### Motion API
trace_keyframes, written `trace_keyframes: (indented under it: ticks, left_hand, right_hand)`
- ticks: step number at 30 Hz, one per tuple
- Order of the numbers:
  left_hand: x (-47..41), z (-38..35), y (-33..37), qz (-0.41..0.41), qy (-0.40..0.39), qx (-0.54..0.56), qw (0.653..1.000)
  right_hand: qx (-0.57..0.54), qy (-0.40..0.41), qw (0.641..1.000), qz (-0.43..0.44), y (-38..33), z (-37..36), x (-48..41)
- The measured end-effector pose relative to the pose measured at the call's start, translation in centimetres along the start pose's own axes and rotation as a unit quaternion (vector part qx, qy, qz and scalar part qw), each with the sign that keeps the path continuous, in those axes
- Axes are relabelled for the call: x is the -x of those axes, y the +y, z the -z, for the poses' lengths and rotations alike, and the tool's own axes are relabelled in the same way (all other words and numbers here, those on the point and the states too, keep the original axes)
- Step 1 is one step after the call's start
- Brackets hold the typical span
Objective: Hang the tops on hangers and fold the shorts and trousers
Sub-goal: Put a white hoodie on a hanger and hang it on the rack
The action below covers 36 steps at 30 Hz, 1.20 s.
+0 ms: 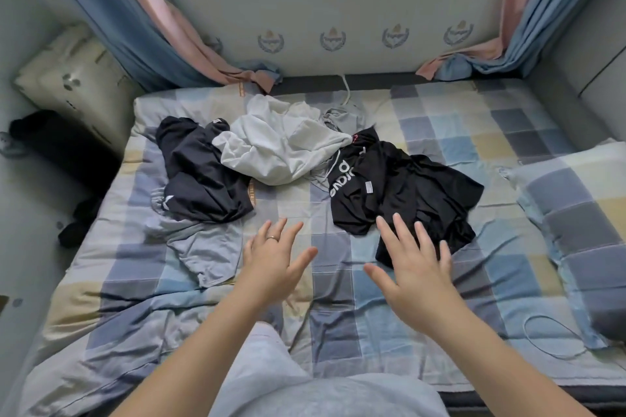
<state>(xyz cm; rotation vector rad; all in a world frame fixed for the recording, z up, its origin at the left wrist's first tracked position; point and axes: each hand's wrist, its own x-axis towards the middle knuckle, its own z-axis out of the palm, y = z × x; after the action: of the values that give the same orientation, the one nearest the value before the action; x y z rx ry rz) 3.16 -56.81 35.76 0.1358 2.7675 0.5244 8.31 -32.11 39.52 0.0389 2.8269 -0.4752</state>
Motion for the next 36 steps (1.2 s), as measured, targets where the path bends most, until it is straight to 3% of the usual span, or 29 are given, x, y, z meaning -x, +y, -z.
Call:
trace_keyframes:
  ticks: [10,15,27,36]
  left_hand:
    - [-14.0,6.6,-20.4,0.009,-0.026,-0.021,0.999]
    - [-17.2,10.6,-26.5,0.014,-0.018,0.019,1.000]
    - [-22.0,11.1,-29.9,0.050,-0.001,0.099,0.994]
    - [-28.7,9.9,-27.9,0.095,0.034,0.087,0.991]
  right_hand:
    - [0.059,-0.021,0.998,-0.014,-16.9,-8.3,-19.7]
    - [0.095,-0.026,0.995,0.006,-23.8,-8.5,-25.0]
    - [0.218,-0.004,0.973,0.070,-28.1,-6.8,-34.7]
    - [0.226,-0.030,0.964,0.136,-23.5,-8.1,-43.3]
